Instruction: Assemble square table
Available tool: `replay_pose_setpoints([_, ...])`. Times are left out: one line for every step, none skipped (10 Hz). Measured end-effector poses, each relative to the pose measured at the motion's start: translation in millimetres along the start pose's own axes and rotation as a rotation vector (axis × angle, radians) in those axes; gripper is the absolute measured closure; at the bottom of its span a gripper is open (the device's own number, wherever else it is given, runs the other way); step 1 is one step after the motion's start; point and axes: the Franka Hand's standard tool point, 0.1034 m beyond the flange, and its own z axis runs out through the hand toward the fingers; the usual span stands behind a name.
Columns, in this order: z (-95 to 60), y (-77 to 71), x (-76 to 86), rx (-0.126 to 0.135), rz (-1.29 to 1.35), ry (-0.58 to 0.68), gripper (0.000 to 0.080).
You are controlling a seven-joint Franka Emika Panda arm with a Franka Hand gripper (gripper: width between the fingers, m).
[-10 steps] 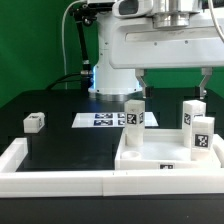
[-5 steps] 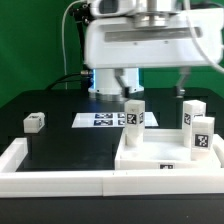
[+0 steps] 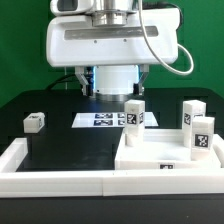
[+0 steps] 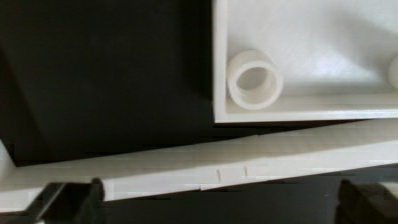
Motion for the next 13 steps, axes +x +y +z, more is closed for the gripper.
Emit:
replay_pose_setpoints([0.0,8.9,0.7,-0.004,0.001,0.0,0.015])
replay_pose_setpoints([-0.1,17.3,1.2,-0.007,0.013,0.001,0.015])
replay_pose_setpoints([0.0,23.0,1.1,-0.008,0.017,0.0,0.015])
replay_pose_setpoints([2.2,43.6,-4.6,-0.018,-0.003,-0.014,0.015])
replay_pose_setpoints([4.1,66.0,-14.2,-0.025,-0.026,-0.024,0.015])
replay_pose_setpoints([6.3,85.9,-27.5,-0.028,-0.033,-0.041,0.015])
replay_pose_setpoints([7.9,103.6,-36.7,-0.03,-0.043,-0.052,0.015])
replay_pose_setpoints([9.4,117.8,-43.1,-0.034,-0.054,-0.061,0.015])
replay_pose_setpoints([10.1,130.0,-47.9,-0.036,-0.057,-0.067,0.015])
replay_pose_setpoints([10.1,137.6,-50.4,-0.037,-0.039,-0.073,0.015])
replay_pose_setpoints([7.9,140.1,-46.4,-0.039,-0.028,-0.067,0.015])
replay_pose_setpoints([8.3,145.5,-47.1,-0.042,-0.036,-0.067,0.015])
replay_pose_setpoints([8.6,154.6,-48.1,-0.047,-0.025,-0.068,0.015])
